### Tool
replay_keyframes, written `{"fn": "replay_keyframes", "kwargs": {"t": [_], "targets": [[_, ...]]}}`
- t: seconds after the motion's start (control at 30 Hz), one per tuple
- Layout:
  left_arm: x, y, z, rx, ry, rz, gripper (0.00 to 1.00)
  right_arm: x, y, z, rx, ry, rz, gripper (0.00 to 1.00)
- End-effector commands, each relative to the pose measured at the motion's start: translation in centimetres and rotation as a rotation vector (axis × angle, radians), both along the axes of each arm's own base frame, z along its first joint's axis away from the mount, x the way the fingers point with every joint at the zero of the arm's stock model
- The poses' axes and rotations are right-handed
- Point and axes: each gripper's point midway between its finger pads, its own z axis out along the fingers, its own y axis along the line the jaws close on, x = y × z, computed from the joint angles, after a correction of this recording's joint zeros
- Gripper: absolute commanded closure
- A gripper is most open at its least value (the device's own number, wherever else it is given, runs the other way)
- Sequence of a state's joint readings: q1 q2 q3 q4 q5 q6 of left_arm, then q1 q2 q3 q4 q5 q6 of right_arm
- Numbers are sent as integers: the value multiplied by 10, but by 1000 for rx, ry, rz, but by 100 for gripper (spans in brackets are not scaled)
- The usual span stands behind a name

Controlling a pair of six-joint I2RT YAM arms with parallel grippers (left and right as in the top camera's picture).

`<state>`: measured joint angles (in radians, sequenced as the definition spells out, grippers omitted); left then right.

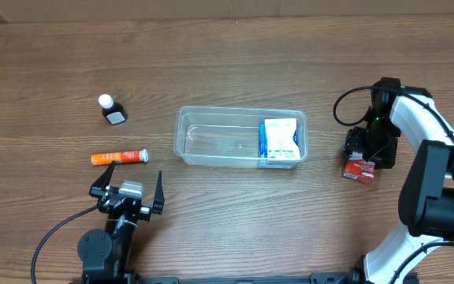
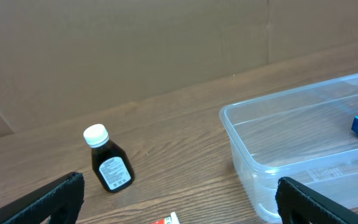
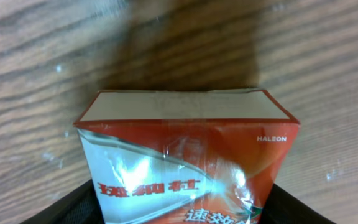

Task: Pack container
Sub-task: 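Move the right gripper to the red-and-white box and grasp it, then carry the red box into the container and release it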

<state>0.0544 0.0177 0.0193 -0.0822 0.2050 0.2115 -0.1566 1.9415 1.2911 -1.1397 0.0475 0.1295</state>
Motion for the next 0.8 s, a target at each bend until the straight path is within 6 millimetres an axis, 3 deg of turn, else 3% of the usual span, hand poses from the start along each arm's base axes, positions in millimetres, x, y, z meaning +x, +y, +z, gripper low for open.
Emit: {"fn": "replay_keyframes", "kwargs": {"t": [0.0, 0.27, 0.37, 0.43, 0.5, 0.6, 0.67, 0.77], "targets": [[0, 0, 0, -10, -3, 0, 0, 20, 0, 29, 0, -67, -97, 28], [0, 0, 0, -10, -3, 0, 0, 25, 8, 48, 35, -126, -132, 28], [0, 0, 0, -10, -3, 0, 0, 31, 16, 72, 80, -187, -112, 28], [0, 0, 0, -10, -3, 0, 0, 38, 25, 101, 94, -259, -89, 28], [0, 0, 0, -10, -3, 0, 0, 46, 45, 139, 118, -364, -36, 28], [0, 0, 0, -10, -3, 0, 0, 50, 90, 184, 194, -504, 74, 29], [0, 0, 0, -10, -3, 0, 0, 50, 128, 203, 246, -579, 176, 29], [0, 0, 0, -10, -3, 0, 0, 47, 185, 211, 302, -625, 293, 29]]}}
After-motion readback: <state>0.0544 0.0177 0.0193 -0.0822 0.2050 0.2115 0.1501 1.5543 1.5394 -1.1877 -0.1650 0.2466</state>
